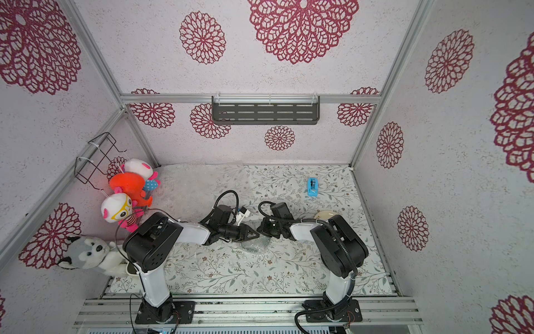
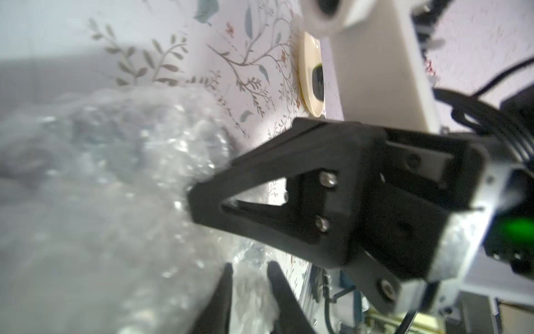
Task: Wrap dinner plates in bubble wrap
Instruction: Wrap the plate in the bubble wrap.
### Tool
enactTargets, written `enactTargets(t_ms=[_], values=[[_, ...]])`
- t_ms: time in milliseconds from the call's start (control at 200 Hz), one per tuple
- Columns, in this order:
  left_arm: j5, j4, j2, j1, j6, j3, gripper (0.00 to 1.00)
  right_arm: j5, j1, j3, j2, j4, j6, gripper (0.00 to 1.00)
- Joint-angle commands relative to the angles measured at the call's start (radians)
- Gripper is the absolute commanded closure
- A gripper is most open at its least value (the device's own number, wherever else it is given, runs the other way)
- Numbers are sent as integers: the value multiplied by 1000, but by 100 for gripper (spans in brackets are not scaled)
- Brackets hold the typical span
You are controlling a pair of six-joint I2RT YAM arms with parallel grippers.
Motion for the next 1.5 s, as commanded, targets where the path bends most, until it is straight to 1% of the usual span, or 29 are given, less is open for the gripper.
enactTargets(t_ms=[0,20,55,125,170,210,265,325,380,430,575,676,771,816,866,971,1031,1081,1126,1201,1296,1321,1386,1491], values=[[-32,-204,-191,-41,69,31,55,38,-1,-27,3,21,70,100],[-49,-240,-218,-48,80,33,51,47,-1,-31,2,28,78,100],[-61,-286,-250,-61,90,34,48,57,-1,-41,1,40,92,100],[-67,-334,-274,-89,90,24,48,87,-3,-52,1,59,116,100],[-112,-368,-268,-111,98,18,49,111,-6,-54,0,67,123,100],[-146,-388,-243,-129,104,16,50,131,-10,-53,1,69,130,100],[-179,-412,-190,-141,109,28,57,148,-18,-50,2,75,139,100],[-183,-377,-136,-146,96,34,61,160,-24,-48,-2,82,142,100],[-174,-347,-100,-148,93,47,62,163,-29,-44,-6,79,137,100],[-183,-361,-73,-150,106,70,62,160,-31,-40,-8,73,133,100],[-311,-479,-2,-145,136,151,62,162,-32,-36,-9,81,119,100],[-371,-495,28,-124,134,192,62,161,-36,-19,0,82,101,100],[-325,-469,29,-91,117,221,63,161,-39,4,-1,74,78,100],[-301,-462,8,-84,112,223,63,163,-40,10,-10,68,65,100],[-305,-463,-31,-83,108,211,64,168,-40,13,-20,59,49,100],[-354,-487,-78,-76,101,172,70,172,-42,13,-31,49,24,100],[-390,-514,-49,-60,87,172,78,165,-42,12,-32,54,21,100],[-418,-530,-13,-45,66,181,86,155,-42,14,-34,65,22,100],[-433,-513,11,-34,42,178,91,150,-42,13,-36,68,21,100],[-433,-469,33,-29,15,173,92,147,-42,8,-46,78,13,100],[-427,-479,62,-29,7,190,94,130,-42,-4,-61,110,-13,100],[-425,-480,66,-26,3,188,95,123,-42,-8,-65,122,-21,99],[-419,-467,63,-23,-6,177,96,99,-42,-13,-83,148,-47,91],[-418,-458,50,-22,-5,168,96,108,-43,-15,-126,144,-108,73]])
